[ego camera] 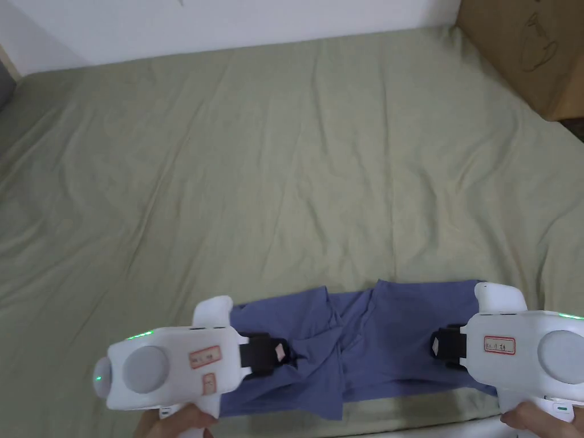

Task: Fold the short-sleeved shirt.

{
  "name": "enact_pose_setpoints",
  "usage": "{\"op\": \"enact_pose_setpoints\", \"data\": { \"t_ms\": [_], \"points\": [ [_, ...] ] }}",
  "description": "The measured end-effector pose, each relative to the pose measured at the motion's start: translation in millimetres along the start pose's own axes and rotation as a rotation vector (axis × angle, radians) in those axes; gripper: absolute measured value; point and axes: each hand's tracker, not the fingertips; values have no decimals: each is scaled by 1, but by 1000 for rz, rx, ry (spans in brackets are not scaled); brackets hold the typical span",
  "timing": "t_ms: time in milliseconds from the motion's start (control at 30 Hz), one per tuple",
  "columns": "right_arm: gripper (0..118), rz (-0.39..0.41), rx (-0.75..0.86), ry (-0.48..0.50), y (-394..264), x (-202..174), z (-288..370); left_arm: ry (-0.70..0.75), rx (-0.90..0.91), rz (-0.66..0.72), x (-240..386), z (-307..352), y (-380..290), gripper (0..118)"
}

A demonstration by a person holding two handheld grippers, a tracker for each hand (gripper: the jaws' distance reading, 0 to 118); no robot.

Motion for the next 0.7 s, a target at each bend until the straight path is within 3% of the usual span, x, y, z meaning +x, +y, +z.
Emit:
{"op": "enact_pose_setpoints", "data": {
  "t_ms": [367,700],
  "points": [
    [0,-2,0,-4,-2,2,5,-64,-106,-121,52,-29,-18,5],
    [0,14,-9,-6,-3,-4,5,-119,-117,-180,56,-5,-24,5]
  ]
}}
